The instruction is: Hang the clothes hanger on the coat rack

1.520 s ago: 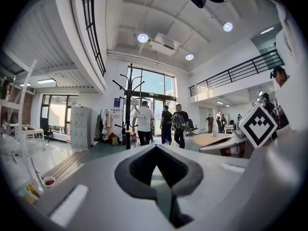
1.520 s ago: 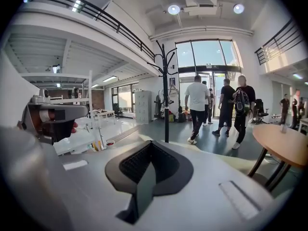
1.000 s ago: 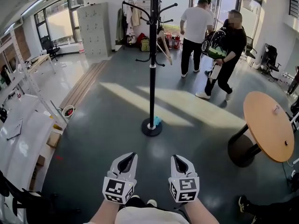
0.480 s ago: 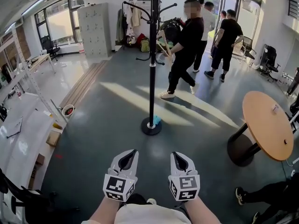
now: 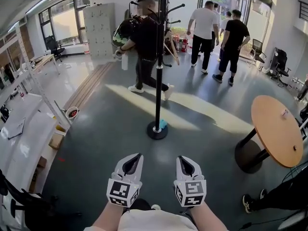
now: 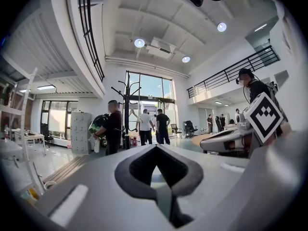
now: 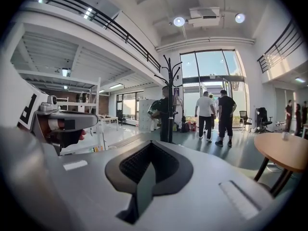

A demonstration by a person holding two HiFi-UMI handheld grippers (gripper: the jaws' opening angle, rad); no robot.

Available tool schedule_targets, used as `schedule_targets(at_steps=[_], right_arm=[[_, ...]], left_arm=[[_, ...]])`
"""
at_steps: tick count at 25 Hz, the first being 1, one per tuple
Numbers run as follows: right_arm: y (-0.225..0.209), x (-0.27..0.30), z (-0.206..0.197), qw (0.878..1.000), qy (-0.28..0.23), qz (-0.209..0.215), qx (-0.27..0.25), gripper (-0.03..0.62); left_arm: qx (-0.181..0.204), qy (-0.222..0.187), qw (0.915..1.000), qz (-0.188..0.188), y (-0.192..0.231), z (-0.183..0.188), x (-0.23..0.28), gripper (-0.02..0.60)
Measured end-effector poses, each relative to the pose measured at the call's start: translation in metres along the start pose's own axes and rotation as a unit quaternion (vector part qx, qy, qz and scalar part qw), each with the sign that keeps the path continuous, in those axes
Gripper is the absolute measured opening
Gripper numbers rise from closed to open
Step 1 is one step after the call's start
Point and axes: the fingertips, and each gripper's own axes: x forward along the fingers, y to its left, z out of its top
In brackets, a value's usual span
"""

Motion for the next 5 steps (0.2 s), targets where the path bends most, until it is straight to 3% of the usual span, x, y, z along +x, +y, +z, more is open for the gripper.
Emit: schedule_targets(at_steps=[5], right_arm=[[-0.0052,-0.0036,0.0041,1.0,-0.006,-0.012,0.004,0.025]], left_arm=[[0.001,-0.001,1.0,0.003,-0.0005,0.0027,-0.0016,0.0]])
